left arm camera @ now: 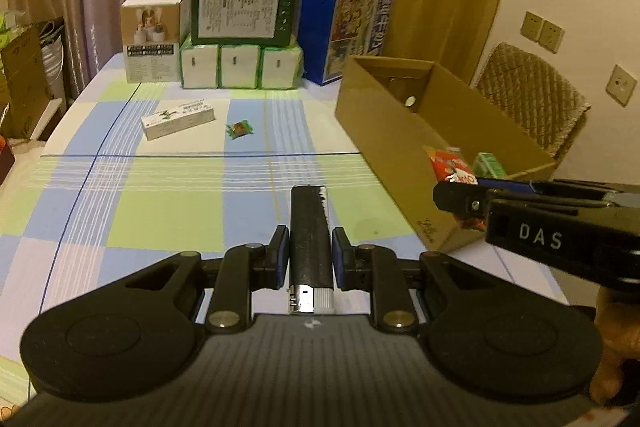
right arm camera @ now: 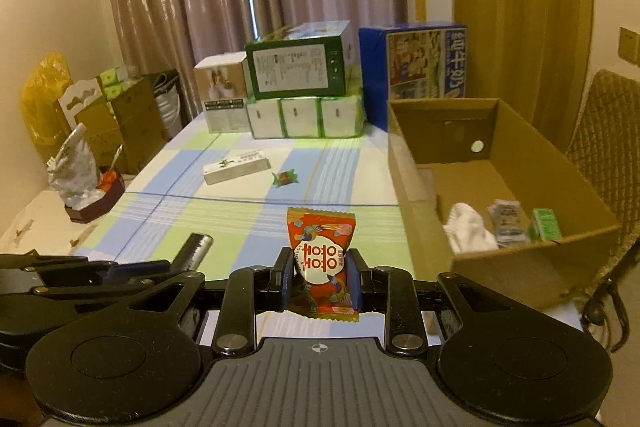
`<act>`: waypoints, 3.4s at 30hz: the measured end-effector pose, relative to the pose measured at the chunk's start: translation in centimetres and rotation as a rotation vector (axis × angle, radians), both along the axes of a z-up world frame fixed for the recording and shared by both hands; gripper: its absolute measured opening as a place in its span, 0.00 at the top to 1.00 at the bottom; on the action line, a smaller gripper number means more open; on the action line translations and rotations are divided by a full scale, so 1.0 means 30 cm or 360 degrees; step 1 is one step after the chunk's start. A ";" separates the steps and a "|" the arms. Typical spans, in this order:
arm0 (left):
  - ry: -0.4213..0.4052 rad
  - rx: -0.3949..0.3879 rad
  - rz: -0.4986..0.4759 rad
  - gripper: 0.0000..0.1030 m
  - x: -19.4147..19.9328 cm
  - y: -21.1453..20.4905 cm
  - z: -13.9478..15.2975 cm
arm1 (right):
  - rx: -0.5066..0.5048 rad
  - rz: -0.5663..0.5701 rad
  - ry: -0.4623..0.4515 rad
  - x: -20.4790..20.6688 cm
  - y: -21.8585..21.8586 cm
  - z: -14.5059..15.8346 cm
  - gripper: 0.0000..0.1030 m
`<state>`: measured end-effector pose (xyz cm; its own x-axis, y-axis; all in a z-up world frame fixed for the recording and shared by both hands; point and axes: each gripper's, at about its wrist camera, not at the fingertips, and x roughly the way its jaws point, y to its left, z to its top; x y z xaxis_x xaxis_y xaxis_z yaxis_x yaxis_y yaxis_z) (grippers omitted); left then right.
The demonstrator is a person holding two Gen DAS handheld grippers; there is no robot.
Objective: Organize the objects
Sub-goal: 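Carry the lighter and candy packet with both tools over the cardboard box, then open the left tool to drop the lighter while the right tool drops the candy packet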
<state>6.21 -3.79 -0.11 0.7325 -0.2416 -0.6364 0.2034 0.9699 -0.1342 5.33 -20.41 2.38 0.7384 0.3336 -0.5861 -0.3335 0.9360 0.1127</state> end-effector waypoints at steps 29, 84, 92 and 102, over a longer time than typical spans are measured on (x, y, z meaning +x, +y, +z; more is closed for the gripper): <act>-0.0031 0.0019 -0.0299 0.83 -0.083 -0.386 0.110 | 0.0016 -0.0324 -0.0067 -0.097 -0.455 0.107 0.76; -0.0058 0.0014 -0.0275 0.70 0.529 -0.620 0.090 | 0.0124 -0.0326 0.0057 0.496 -0.662 0.124 0.76; -0.0043 -0.0044 -0.0143 0.68 0.510 -0.495 0.096 | 0.0158 -0.0263 0.0116 0.511 -0.623 0.095 0.76; -0.0034 0.0014 -0.0078 0.48 0.447 -0.415 0.099 | 0.0274 -0.0214 0.0053 0.503 -0.602 0.110 0.39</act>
<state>19.63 -16.22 2.86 0.7335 -0.2721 -0.6229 0.2537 0.9598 -0.1205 20.43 -38.46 5.67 0.7642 0.3306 -0.5538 -0.2005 0.9379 0.2833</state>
